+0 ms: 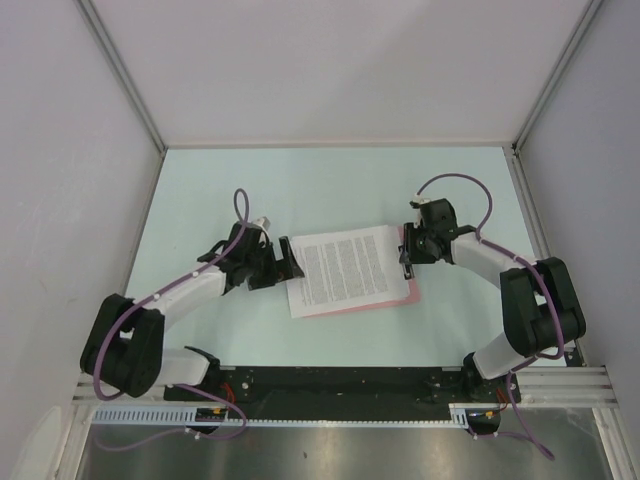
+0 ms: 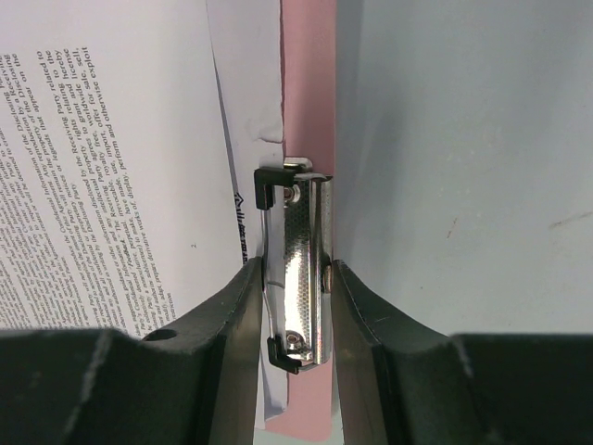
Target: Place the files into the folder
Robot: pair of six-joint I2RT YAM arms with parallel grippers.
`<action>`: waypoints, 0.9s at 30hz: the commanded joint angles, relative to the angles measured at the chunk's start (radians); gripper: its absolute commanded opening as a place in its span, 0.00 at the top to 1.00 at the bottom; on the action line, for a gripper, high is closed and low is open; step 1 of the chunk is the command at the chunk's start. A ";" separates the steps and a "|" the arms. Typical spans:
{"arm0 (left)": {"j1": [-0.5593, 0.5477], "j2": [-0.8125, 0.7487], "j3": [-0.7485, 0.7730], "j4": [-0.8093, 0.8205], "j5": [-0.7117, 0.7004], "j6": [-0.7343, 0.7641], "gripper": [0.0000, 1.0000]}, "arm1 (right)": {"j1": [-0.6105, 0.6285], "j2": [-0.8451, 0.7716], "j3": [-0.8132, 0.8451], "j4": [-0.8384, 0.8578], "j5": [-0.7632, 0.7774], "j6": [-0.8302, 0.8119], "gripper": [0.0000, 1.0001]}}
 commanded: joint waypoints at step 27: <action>0.006 0.139 -0.064 0.274 0.074 -0.073 0.16 | -0.031 0.073 0.004 0.032 -0.087 0.033 1.00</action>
